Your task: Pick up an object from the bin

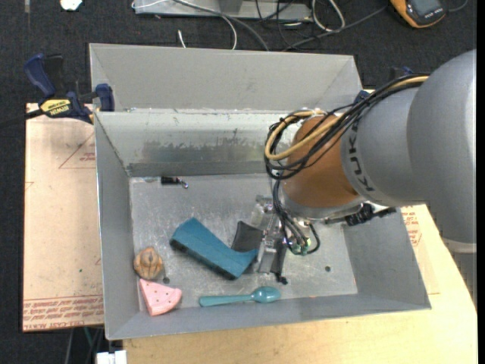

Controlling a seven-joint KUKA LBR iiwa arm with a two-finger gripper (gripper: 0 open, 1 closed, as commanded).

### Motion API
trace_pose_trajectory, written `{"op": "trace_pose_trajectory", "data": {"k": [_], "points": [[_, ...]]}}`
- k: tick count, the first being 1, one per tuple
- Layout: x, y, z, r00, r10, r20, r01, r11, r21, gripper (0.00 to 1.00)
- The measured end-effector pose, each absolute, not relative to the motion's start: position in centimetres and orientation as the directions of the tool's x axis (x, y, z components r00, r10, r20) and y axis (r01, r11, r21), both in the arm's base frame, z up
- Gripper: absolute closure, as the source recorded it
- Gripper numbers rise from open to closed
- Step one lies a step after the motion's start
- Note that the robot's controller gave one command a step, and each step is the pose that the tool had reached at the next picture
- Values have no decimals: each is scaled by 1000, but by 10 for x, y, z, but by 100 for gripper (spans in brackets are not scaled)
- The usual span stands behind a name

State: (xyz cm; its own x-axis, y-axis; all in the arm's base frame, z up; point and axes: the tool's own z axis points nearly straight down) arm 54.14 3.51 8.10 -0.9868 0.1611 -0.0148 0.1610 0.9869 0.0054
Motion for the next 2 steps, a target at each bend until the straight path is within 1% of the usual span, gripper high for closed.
{"op": "trace_pose_trajectory", "data": {"k": [1, 2], "points": [[530, 36, 72, -938, 346, -4, 346, 938, 3, 100], [530, 36, 72, -938, 346, -4, 346, 938, 3, 100]]}}
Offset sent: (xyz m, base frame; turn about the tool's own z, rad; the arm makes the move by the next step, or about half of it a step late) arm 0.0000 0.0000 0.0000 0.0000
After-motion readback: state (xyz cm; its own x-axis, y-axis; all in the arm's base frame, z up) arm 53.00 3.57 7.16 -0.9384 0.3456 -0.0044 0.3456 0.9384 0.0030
